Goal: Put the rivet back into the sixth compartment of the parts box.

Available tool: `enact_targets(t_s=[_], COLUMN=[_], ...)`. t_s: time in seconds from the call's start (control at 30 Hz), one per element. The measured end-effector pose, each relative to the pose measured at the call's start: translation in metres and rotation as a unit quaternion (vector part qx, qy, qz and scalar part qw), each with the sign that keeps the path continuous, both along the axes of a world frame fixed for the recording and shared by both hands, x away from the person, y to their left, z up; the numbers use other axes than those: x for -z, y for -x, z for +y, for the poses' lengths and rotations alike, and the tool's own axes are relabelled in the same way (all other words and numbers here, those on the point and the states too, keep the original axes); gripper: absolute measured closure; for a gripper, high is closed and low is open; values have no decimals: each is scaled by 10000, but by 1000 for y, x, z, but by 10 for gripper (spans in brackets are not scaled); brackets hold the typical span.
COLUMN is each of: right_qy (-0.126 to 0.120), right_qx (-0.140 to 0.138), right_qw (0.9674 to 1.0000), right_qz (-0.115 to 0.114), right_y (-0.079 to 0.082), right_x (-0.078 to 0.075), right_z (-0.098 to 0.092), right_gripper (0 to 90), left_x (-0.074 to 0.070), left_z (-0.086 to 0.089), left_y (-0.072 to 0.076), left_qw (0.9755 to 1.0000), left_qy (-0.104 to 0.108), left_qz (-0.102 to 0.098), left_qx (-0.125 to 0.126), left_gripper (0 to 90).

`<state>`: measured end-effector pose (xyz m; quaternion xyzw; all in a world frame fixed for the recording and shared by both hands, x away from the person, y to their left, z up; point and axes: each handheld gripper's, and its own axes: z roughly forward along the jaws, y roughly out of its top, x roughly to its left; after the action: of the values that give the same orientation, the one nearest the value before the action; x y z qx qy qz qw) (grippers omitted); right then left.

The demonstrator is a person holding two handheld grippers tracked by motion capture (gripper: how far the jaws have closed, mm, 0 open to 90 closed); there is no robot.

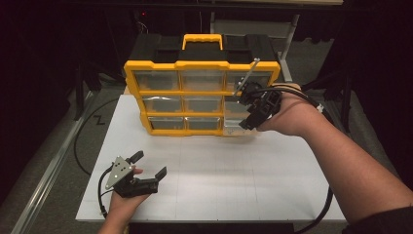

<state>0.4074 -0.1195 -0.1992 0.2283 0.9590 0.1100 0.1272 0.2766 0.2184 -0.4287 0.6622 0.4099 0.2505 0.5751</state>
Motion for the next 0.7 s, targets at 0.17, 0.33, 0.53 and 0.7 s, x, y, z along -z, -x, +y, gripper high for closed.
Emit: enact_targets(t_s=[0.17, 0.33, 0.53, 0.7], right_qy=[16, 9, -28, -34], right_qx=[-49, -28, -46, 11], right_qw=[10000, 10000, 9998, 9996], right_qz=[38, 80, 169, 279], right_y=[13, 20, 27, 33], right_x=[8, 21, 38, 60], right_z=[-3, -7, -11, -14], right_gripper=[407, 353, 293, 249], left_x=[0, 1, 2, 2], left_z=[-1, -1, -2, -3], left_y=[0, 0, -1, -2], left_qw=[10000, 10000, 10000, 10000], left_qy=[-1, -38, -53, -84], left_qz=[2, 18, 29, 46], left_qx=[-12, -16, -10, -3], left_gripper=[4, 4, 4, 4])
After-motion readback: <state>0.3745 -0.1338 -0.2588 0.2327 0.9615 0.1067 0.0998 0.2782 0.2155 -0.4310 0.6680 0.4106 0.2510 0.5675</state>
